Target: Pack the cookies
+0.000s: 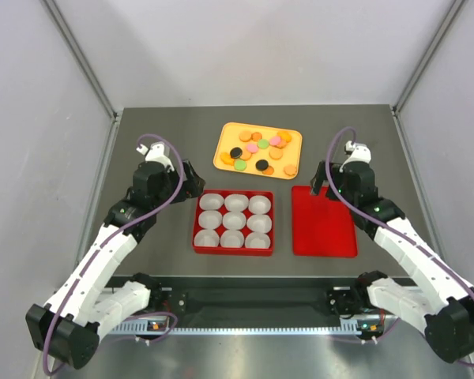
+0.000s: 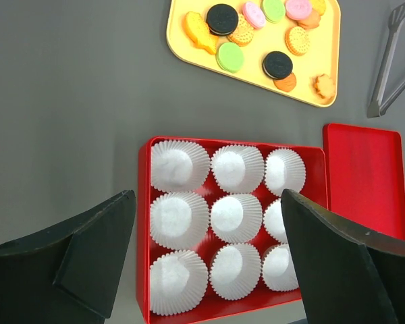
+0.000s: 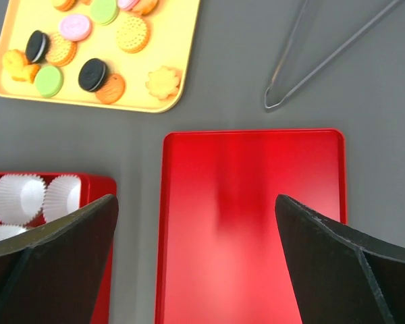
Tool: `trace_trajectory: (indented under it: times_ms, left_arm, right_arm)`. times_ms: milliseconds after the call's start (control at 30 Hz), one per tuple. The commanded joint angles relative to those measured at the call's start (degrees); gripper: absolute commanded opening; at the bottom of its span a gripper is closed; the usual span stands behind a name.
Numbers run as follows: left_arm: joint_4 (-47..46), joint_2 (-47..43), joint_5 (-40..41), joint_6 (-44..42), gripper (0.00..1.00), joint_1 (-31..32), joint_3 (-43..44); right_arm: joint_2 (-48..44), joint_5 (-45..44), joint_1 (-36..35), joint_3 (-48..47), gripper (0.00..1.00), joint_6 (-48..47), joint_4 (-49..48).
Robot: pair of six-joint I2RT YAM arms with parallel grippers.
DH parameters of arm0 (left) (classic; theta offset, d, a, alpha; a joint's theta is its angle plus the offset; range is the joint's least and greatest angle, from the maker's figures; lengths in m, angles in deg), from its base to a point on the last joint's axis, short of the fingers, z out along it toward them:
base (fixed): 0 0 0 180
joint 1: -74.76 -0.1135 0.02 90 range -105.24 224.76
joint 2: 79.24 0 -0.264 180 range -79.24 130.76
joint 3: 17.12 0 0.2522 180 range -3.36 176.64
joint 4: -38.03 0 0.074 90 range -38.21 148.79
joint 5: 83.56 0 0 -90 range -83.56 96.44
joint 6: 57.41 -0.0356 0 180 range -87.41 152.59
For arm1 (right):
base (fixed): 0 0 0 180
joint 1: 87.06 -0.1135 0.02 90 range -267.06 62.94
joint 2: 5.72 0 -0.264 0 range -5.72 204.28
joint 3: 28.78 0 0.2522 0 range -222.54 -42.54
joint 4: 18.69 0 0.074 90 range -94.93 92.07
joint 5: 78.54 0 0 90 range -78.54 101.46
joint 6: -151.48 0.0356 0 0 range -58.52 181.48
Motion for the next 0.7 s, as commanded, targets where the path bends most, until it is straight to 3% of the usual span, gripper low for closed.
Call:
trace_trajectory:
  times_ms: [0, 133, 467, 667]
  left_arm:
    - [-0.08, -0.72, 0.69, -2.35, 0.93, 0.28, 1.15]
    - [-0.95, -1.25, -1.51, -3.32, 0.95, 0.28, 0.80]
    - [-5.17, -1.77, -7.93, -0.77, 0.94, 0.28, -3.77]
    - [-7.11, -2.57, -10.21, -0.60, 0.94, 0.28, -5.70]
  right_arm:
    - [2.38, -3.13, -0.57, -5.50, 1.00, 1.05, 1.55]
    - [8.95, -3.48, 0.75, -9.89, 1.00, 1.49, 4.27]
    - [29.00, 0.73, 16.74, -23.16, 1.00, 0.44, 5.68]
    - [42.54, -0.49, 19.91, -35.01, 1.00, 0.79, 7.70]
